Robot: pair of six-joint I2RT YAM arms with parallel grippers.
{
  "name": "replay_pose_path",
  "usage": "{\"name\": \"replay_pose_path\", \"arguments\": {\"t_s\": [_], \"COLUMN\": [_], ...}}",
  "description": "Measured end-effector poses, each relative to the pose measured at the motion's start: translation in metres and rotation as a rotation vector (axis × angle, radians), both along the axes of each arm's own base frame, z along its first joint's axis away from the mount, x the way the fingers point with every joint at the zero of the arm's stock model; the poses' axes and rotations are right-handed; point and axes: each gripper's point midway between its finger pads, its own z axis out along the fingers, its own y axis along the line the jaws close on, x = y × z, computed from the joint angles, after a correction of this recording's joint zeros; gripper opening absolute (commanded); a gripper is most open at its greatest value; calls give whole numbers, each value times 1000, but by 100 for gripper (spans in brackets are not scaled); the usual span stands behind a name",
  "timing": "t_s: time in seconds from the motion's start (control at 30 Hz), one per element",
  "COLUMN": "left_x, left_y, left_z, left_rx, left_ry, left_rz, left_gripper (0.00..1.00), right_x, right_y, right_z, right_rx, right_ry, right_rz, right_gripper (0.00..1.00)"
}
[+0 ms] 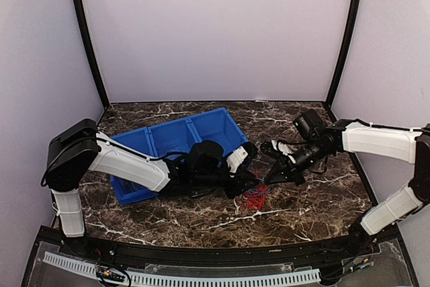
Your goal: Untangle the cables
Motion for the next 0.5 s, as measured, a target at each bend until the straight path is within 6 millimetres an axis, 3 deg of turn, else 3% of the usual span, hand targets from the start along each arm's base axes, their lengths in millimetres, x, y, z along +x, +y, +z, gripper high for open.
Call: {"name": "replay_pose_path", "arguments": {"t_s": [0.13, 0.3, 0.4, 0.5], "left_x": [-2, 1, 5, 9], "left_y": [-3, -4, 3, 9], "left_z": [2, 12, 20, 35], "left_rx": [-19, -64, -87, -119], "left_ry": [5, 0, 7, 16], "left_rz": [-14, 7, 54, 103], "left_gripper": [5, 0, 0, 0], "right_x": [0, 6, 15, 21], "right_y": [0, 1, 4, 11], "right_z": [0, 2, 10, 19], "right_rx": [1, -3, 27, 71], "right_ry": [-1, -9, -50, -54], "right_rz": [0, -34, -76, -104], "right_gripper": [2, 49, 60, 64]}}
